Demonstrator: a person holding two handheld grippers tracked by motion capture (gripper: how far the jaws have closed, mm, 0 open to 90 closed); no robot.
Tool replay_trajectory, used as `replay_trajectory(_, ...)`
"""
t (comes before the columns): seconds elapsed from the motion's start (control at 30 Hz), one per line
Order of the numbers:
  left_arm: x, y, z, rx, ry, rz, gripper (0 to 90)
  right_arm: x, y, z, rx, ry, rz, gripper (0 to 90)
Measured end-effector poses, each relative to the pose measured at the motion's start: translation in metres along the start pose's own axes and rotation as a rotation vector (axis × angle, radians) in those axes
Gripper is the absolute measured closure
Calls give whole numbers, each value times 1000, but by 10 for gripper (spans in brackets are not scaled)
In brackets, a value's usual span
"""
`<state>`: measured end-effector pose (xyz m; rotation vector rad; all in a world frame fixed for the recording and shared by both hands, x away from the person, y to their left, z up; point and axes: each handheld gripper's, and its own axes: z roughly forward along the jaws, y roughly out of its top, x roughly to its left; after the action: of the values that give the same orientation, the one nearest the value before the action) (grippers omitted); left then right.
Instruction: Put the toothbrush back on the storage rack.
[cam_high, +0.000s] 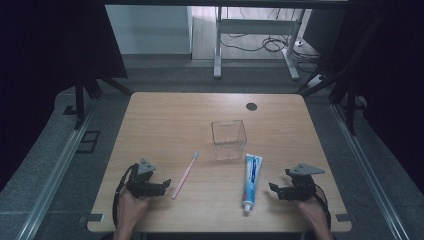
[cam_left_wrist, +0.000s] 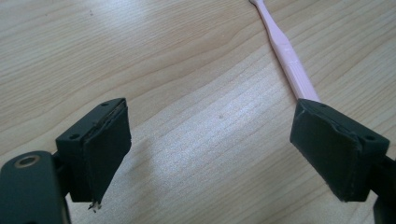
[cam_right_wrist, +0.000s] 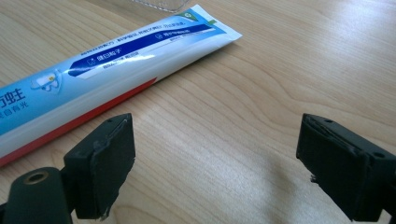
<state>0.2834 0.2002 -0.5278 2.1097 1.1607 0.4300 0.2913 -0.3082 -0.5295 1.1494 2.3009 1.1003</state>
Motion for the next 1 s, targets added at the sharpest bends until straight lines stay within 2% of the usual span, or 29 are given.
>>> replay_trajectory(0.1, 1, -2, 0, 5, -8, -20, 125, 1, 1, 2, 3, 4, -10, 123)
replay_trajectory(0.33, 3, 0, -1, 19, -18, -33, 126, 1, 1, 3, 3, 3, -21, 129)
replay_trajectory(0.53, 1, 1, 1, 38, -21, -18, 129, 0, 1, 3, 5, 0, -15, 135)
replay_trajectory(0.93, -3, 7, -2, 40, -19, -28, 138, 0, 0, 3, 12, -3, -18, 140)
replay_trajectory(1.0, -5, 9, -3, 39, -14, -18, 154, 0, 0, 4, 12, -2, -19, 141)
